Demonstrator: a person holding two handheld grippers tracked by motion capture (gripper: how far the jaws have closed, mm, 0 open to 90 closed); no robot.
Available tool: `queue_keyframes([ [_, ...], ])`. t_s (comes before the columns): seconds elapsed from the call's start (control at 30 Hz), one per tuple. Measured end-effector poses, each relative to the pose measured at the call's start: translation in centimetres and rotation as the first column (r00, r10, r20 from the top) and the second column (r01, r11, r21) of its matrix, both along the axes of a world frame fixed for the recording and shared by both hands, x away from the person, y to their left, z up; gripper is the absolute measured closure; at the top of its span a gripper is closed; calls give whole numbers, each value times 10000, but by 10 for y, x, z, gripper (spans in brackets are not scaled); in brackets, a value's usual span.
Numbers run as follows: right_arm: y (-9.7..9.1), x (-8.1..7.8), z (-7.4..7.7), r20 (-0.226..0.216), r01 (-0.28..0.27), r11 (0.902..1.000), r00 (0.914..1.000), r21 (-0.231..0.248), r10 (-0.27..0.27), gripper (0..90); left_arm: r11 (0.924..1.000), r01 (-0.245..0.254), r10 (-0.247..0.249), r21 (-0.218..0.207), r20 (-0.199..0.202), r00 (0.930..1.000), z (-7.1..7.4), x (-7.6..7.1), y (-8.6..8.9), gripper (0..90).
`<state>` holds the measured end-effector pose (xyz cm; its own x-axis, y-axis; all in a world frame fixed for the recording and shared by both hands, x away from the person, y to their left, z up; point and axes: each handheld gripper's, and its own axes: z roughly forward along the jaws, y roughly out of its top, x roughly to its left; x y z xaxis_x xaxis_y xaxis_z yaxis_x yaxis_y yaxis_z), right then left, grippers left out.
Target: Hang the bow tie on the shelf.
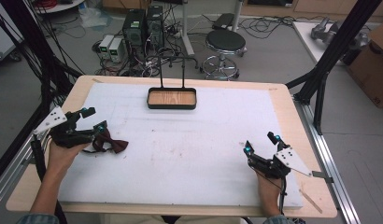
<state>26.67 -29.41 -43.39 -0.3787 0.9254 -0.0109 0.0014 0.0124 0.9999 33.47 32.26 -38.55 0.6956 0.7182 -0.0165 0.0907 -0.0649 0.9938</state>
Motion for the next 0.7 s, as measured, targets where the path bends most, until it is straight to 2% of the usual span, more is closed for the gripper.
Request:
queue_keyframes([
  [0.7,0,1,-1,-105,-67,10000,9999,4,67,117,9996,193,-194,186,48,9998,2,-2,4,253],
])
